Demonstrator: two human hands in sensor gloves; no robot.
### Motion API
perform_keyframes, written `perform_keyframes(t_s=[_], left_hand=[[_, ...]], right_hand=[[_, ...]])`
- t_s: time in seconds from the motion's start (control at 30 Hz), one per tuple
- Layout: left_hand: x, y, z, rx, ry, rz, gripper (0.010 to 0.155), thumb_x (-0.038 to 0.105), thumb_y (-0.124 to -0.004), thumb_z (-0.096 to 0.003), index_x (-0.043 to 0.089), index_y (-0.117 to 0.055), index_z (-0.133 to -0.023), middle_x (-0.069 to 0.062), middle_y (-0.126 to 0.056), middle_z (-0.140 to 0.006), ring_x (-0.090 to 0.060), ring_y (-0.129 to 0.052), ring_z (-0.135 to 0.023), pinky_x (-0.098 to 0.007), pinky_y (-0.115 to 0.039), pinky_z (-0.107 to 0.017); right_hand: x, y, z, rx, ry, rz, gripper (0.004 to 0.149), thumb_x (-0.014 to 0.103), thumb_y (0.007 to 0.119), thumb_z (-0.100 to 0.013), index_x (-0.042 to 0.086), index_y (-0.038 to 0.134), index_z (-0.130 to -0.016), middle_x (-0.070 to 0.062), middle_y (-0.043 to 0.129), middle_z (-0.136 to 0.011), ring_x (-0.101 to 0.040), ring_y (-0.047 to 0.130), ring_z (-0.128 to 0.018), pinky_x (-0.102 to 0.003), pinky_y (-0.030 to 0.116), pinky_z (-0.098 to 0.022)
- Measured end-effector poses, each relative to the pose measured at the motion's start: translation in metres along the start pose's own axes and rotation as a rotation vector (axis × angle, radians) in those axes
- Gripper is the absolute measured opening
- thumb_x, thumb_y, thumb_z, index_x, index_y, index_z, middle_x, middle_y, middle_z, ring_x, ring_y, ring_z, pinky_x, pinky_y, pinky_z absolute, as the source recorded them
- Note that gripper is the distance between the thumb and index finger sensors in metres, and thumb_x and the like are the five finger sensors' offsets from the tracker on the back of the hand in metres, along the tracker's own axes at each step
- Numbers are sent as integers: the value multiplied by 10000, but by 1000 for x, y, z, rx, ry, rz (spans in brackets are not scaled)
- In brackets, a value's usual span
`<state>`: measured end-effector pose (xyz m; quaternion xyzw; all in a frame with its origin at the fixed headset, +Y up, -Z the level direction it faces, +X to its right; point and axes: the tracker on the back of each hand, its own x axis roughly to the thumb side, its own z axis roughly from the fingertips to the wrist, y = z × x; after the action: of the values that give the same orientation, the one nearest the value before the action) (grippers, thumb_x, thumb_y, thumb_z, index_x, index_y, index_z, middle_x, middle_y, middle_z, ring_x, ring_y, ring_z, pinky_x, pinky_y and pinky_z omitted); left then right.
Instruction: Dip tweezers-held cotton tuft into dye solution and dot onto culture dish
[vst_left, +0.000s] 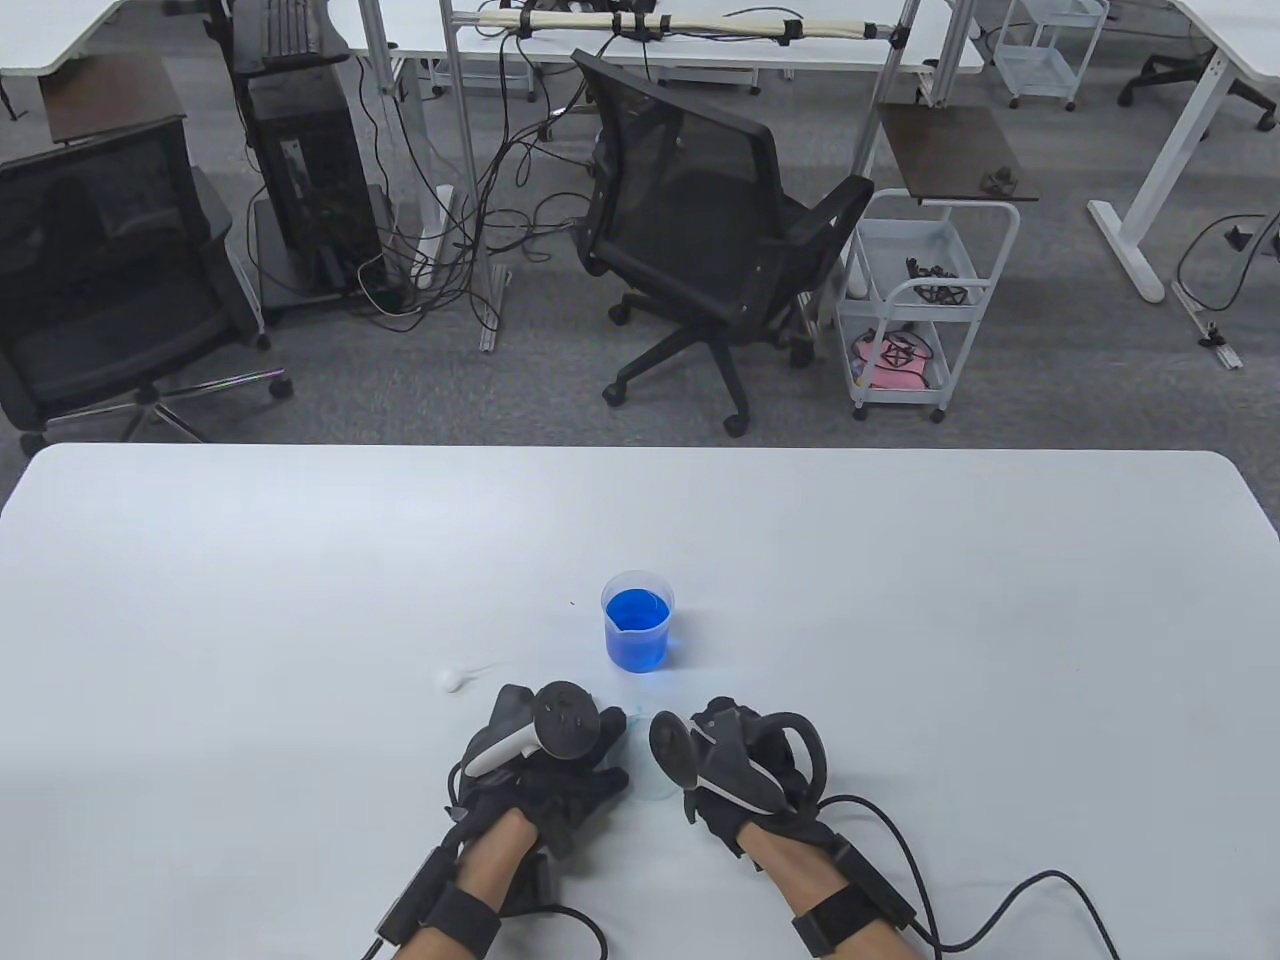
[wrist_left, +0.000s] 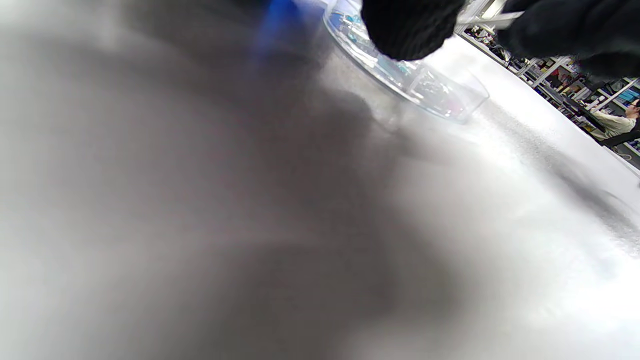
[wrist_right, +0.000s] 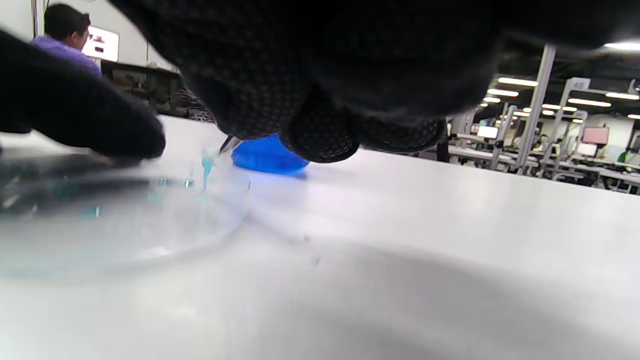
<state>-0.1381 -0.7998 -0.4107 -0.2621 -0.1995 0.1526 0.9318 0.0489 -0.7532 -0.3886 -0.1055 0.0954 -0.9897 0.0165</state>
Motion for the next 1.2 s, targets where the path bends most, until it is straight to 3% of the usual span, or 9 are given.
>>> perform_keyframes(t_s=[0.13,0.47,0.77,1.03,1.2], left_hand=[[0,0,0,-2,3,-1,700,426,-660,-626,219,-265,-1166,-253,-130,-1229,-552,-76,-1042,-778,-117,-638],[-1,1,0,-7,8,2,701,427,-657,-626,223,-259,-1165,-246,-124,-1229,-554,-82,-1042,-778,-119,-640],[0,1,0,-6,11,-1,702,427,-655,-625,221,-258,-1166,-249,-123,-1230,-555,-84,-1043,-779,-121,-640],[-1,1,0,-7,13,7,701,426,-655,-625,226,-255,-1165,-246,-116,-1229,-556,-86,-1043,-779,-121,-641],[-1,1,0,-8,14,6,701,426,-654,-625,228,-254,-1165,-246,-117,-1229,-554,-88,-1043,-779,-122,-641]], right_hand=[[-5,-10,9,-19,8,-9,402,281,920,-262,-5,1069,-503,-246,1018,-556,-159,974,-184,-309,880,-45],[10,18,8,74,-50,67,401,280,920,-261,-3,1070,-502,-242,1019,-555,-159,973,-185,-309,880,-46],[-4,-14,23,-8,-23,-7,402,280,920,-262,-4,1068,-505,-245,1017,-556,-158,973,-185,-308,880,-46],[10,14,22,80,-88,50,402,280,920,-261,-5,1068,-503,-244,1018,-556,-159,973,-184,-309,879,-45],[12,10,21,57,-90,45,403,281,920,-260,-5,1069,-502,-243,1019,-553,-158,973,-183,-308,879,-44]])
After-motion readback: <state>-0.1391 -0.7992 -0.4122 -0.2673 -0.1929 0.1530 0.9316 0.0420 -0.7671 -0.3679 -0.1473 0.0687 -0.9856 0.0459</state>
